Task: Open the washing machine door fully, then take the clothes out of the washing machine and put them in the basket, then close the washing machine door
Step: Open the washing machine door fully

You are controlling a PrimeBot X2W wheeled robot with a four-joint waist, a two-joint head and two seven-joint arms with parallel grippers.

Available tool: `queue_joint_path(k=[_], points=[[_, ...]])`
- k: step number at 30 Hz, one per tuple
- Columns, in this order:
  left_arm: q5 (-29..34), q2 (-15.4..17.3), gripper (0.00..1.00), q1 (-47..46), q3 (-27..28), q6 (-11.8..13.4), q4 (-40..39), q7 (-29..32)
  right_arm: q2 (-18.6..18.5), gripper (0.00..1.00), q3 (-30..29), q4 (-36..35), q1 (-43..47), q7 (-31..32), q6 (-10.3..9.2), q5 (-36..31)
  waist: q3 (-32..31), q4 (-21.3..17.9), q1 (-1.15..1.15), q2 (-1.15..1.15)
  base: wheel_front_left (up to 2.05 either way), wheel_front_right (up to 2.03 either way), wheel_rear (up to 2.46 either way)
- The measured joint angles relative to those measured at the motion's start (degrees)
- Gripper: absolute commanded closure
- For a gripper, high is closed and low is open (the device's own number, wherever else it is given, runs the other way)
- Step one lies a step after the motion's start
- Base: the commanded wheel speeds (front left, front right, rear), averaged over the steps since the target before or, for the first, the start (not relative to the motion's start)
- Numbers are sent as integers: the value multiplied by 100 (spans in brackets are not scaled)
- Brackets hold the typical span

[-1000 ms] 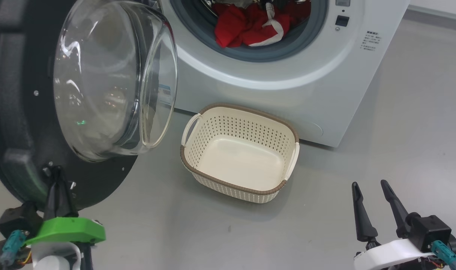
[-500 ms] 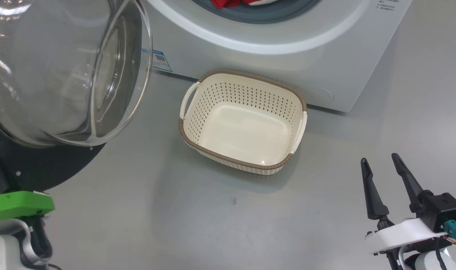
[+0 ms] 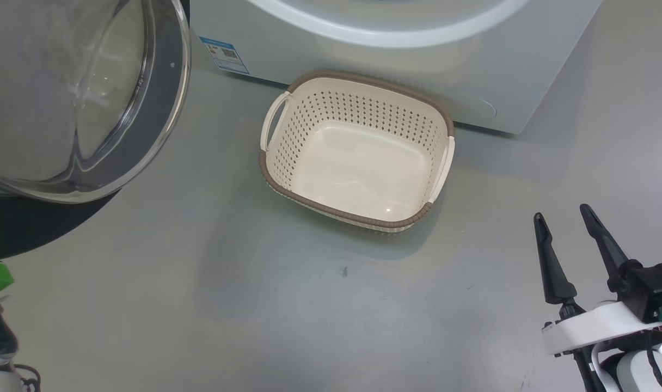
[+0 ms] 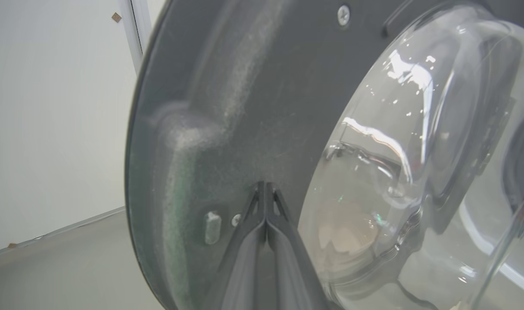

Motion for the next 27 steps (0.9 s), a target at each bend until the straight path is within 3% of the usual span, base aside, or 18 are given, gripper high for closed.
queue_joint_path(k=[15, 27], points=[[142, 100, 100, -237, -31, -11, 405, -24, 67, 0, 52, 30, -52, 73, 4, 3, -66, -47, 0, 0, 0, 0, 0], [705, -192, 100, 28, -627, -372, 242, -24, 358, 0, 80, 367, -71, -160, 44, 129, -597, -175, 0, 0, 0, 0, 0]])
